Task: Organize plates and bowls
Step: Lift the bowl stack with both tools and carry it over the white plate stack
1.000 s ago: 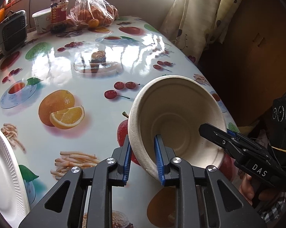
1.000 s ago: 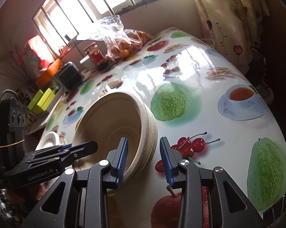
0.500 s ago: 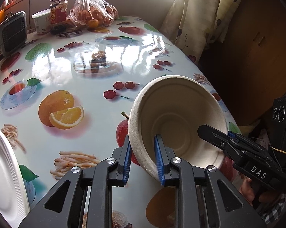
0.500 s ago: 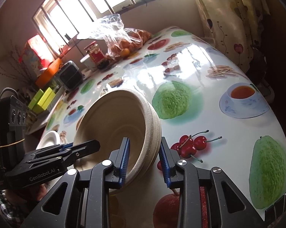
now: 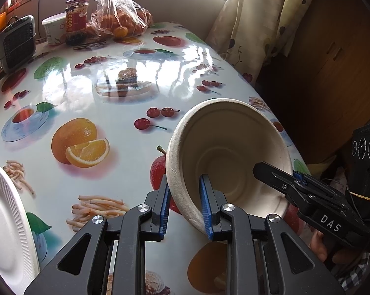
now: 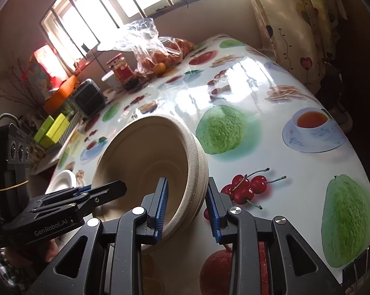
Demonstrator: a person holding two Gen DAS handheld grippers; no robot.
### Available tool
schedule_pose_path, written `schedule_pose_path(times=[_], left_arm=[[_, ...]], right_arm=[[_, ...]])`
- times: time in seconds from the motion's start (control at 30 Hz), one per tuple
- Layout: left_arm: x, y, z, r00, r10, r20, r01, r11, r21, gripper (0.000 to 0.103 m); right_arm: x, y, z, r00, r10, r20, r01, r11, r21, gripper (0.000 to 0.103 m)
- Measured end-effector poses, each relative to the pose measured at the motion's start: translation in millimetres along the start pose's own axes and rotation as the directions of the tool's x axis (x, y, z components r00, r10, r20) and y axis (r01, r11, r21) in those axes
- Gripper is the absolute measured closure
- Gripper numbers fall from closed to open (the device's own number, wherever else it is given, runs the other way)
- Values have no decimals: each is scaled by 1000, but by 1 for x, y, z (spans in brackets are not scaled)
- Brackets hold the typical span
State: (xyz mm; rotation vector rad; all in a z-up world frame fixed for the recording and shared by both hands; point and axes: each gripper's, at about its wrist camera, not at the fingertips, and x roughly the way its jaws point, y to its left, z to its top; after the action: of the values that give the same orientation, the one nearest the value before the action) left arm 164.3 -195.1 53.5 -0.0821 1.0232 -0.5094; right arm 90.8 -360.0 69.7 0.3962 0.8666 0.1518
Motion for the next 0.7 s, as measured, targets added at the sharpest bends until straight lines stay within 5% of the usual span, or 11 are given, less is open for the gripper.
schedule_pose_path(times=[0.7], left_arm=[[-37,14,-4,997,35,73,-31,999,-43,79]], right_arm=[[-6,36,11,999,26,22,-25,998,-64,73]])
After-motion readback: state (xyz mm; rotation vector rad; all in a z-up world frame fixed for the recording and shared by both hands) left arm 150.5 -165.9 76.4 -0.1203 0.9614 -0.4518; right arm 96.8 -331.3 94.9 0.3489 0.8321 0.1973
